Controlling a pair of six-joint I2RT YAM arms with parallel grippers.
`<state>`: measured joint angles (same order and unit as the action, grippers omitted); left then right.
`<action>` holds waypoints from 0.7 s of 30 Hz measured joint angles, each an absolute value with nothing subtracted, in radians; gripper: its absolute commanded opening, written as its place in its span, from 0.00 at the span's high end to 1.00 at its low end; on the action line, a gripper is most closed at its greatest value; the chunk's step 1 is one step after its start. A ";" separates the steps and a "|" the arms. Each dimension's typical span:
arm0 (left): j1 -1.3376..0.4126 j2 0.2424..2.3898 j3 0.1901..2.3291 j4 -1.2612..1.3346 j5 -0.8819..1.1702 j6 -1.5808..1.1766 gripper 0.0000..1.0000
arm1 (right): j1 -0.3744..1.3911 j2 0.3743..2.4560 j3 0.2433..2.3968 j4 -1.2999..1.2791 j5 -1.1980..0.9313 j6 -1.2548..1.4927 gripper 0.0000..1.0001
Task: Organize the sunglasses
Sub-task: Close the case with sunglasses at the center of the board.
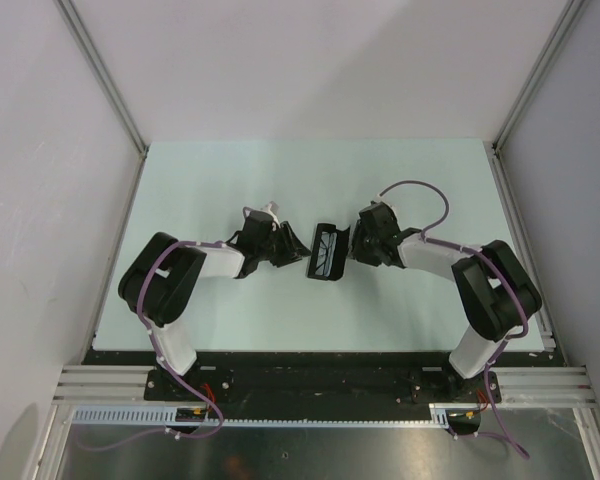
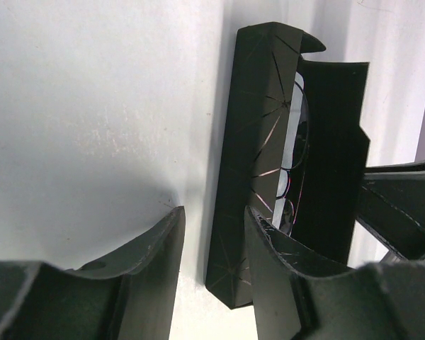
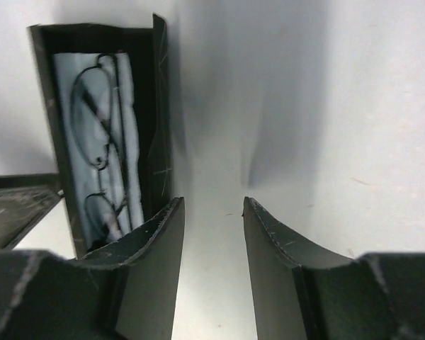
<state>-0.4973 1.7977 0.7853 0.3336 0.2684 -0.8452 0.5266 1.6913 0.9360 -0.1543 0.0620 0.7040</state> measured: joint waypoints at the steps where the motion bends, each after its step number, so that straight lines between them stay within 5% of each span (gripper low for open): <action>1: -0.497 1.798 0.785 0.334 0.269 -0.845 0.53 | 0.531 1.691 0.936 -0.141 0.050 0.704 0.56; 21: -0.502 1.797 0.786 0.331 0.262 -0.833 0.55 | 0.594 1.752 0.992 -0.049 -0.048 0.693 0.55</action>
<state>-0.5018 1.7966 0.7856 0.3313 0.2619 -0.8333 0.5941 1.7519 0.9924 -0.0486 -0.0483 0.6933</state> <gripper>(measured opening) 0.448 0.446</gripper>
